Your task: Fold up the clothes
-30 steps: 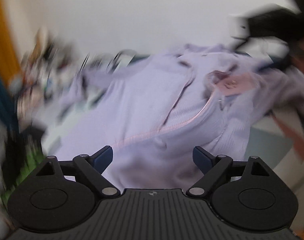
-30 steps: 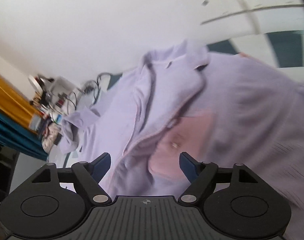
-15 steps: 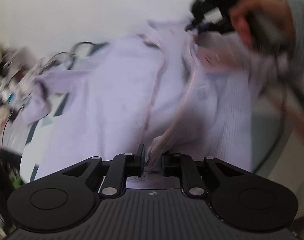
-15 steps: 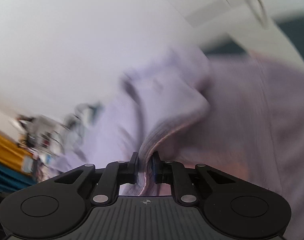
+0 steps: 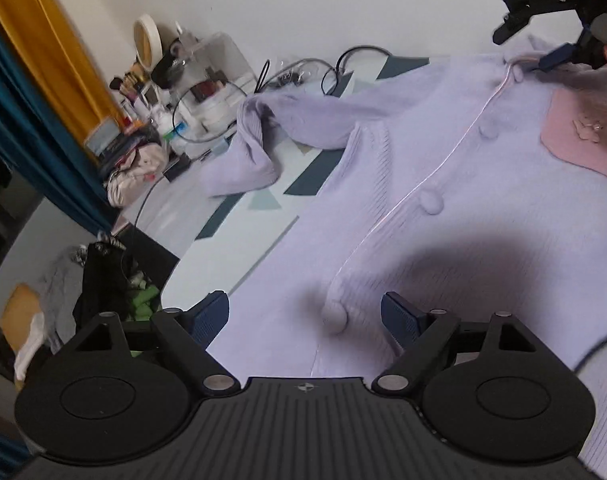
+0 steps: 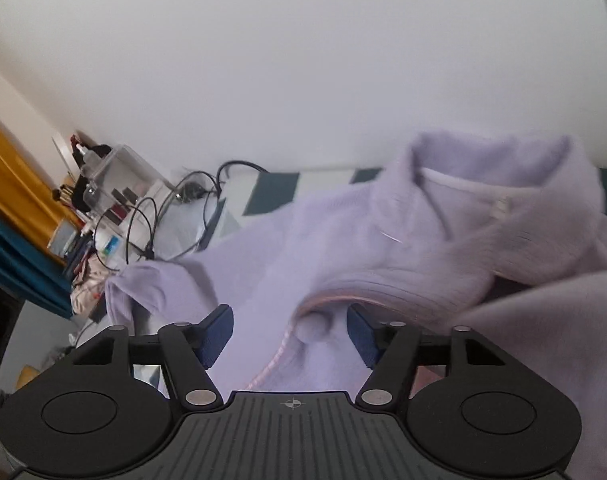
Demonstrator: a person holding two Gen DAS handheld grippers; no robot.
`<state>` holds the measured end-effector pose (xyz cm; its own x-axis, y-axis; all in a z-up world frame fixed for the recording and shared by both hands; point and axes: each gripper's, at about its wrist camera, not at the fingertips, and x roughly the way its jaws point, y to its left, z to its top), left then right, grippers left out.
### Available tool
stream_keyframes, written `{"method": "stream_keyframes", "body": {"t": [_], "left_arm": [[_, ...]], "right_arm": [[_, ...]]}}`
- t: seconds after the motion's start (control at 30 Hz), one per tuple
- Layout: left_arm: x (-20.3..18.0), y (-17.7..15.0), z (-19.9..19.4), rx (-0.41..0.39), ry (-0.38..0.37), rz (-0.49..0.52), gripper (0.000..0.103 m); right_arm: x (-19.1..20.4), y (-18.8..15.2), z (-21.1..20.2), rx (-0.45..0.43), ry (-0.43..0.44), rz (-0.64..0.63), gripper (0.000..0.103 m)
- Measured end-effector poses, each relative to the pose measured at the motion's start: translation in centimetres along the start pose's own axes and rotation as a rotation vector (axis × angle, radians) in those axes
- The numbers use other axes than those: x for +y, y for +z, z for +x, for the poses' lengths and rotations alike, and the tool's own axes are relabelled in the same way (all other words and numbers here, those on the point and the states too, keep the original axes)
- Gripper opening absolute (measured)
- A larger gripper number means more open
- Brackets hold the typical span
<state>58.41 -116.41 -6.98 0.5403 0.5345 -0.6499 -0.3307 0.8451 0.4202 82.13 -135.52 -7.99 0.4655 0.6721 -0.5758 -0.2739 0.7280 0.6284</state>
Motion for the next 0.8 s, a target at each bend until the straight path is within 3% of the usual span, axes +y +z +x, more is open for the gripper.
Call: {"method": "stream_keyframes", "body": {"t": [0.07,0.23,0.33,0.43,0.53,0.63,0.8], "left_arm": [[1.3,-0.8,-2.2,-0.015,-0.083,-0.059,0.085],[3.9,-5.2,-9.0,-0.061,-0.218,-0.215,0.086],[5.0,-9.0,-11.8,-0.029,-0.309,-0.319,0.086],[5.1,-12.9,-12.6,0.083,-0.413,-0.435,0.086],[4.4,-16.1,-12.7,0.154,-0.482,-0.503,0.085],[3.3,-17.0,-13.2,0.123,-0.497,-0.484,0.082],[1.2,-15.9,-14.9,0.034,-0.497,-0.322,0.082]], "right_arm": [[-1.5,-1.1,-3.0,0.02,0.087,0.02,0.061],[-6.1,-4.8,-10.6,0.069,0.171,0.104,0.061],[-8.3,-7.6,-14.9,0.062,0.114,0.142,0.061],[-10.3,-9.7,-18.1,0.02,0.01,0.189,0.066],[-12.0,-11.3,-19.9,0.006,-0.039,0.235,0.066],[-13.0,-12.0,-20.2,0.033,-0.072,0.255,0.064],[-13.6,-13.1,-20.9,0.056,-0.075,0.283,0.064]]}}
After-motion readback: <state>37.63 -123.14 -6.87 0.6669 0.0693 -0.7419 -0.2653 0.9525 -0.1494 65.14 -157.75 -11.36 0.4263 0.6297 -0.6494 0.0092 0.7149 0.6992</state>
